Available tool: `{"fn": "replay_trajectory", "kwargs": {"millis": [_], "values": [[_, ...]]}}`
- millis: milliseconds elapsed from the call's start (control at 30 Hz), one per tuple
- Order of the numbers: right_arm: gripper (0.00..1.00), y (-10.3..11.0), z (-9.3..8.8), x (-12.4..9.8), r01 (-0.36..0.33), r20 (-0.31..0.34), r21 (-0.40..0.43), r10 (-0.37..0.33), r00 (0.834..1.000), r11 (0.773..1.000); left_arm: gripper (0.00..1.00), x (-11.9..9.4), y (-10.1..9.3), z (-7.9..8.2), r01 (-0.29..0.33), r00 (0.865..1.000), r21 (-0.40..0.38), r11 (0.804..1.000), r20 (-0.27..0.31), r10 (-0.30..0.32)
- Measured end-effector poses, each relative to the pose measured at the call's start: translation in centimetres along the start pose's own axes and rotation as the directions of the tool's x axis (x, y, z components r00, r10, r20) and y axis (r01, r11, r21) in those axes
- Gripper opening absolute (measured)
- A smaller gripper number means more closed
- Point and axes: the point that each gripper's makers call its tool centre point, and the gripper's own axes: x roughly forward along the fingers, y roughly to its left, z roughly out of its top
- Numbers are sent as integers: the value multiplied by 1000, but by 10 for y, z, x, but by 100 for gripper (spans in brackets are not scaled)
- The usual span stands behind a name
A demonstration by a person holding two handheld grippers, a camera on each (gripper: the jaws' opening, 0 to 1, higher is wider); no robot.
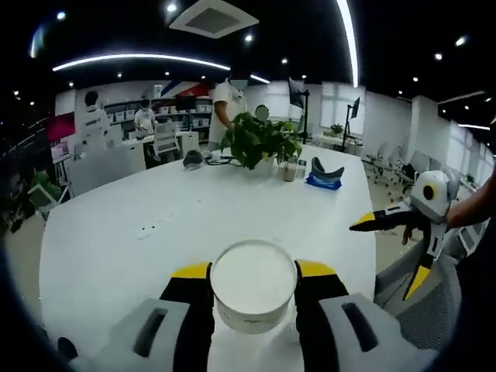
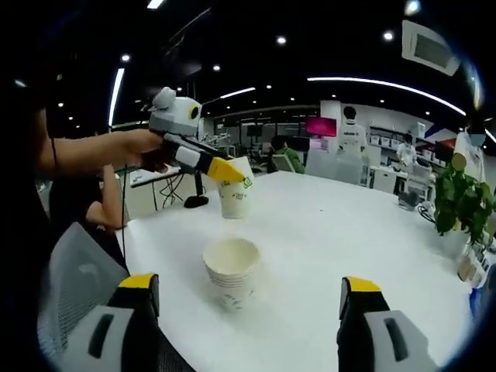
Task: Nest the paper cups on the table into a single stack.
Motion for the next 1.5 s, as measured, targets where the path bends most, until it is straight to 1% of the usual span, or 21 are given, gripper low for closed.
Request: {"fn": "replay_trajectory", "kwargs": {"millis": [133,200,267,300,400,433,533,633,700,833,1000,1100,1133,1267,1367,1500], "values": [[95,10,7,5,-36,14,-7,36,999,999,39,-10,-15,8,19,1000,15,1000,19,-19],[94,12,12,5,-44,23,-10,45,999,999,39,-14,-19,9,31,999,21,999,24,-32],[92,15,18,5,-52,37,-16,53,998,998,39,-18,-28,12,39,999,19,999,32,-39],[91,15,22,5,-57,45,-20,58,997,998,39,-19,-29,12,43,998,17,999,37,-43],[87,17,31,5,-76,63,-13,77,995,997,39,-24,-40,17,63,997,12,998,51,-64],[84,17,34,5,-82,69,-12,82,994,997,39,-26,-45,18,72,996,13,997,56,-72],[77,18,39,6,-87,78,-12,88,993,996,39,-30,-54,20,94,993,19,995,64,-95],[71,20,46,5,-93,111,1,92,990,996,39,-32,-62,21,113,991,27,993,63,-114],[66,23,48,5,-99,119,4,98,988,995,39,-34,-67,24,124,990,32,992,71,-126],[61,28,51,6,-115,140,17,112,984,993,39,-37,-75,28,155,984,20,988,86,-157],[53,34,55,8,-148,170,38,140,975,988,39,-39,-83,28,177,980,28,984,86,-179],[48,36,55,9,-159,180,47,148,972,986,39,-41,-90,30,212,972,39,977,95,-214],[46,38,55,9,-175,183,53,163,970,983,39,-42,-93,29,227,968,52,972,98,-231],[38,42,52,8,-209,180,48,198,964,977,39,-41,-99,24,254,962,72,965,84,-260],[37,45,51,6,-238,188,61,223,956,969,39,-41,-105,23,286,953,75,955,85,-292],[37,51,55,2,-288,223,92,263,939,953,39,-40,-108,16,305,948,82,949,67,-311]]}}
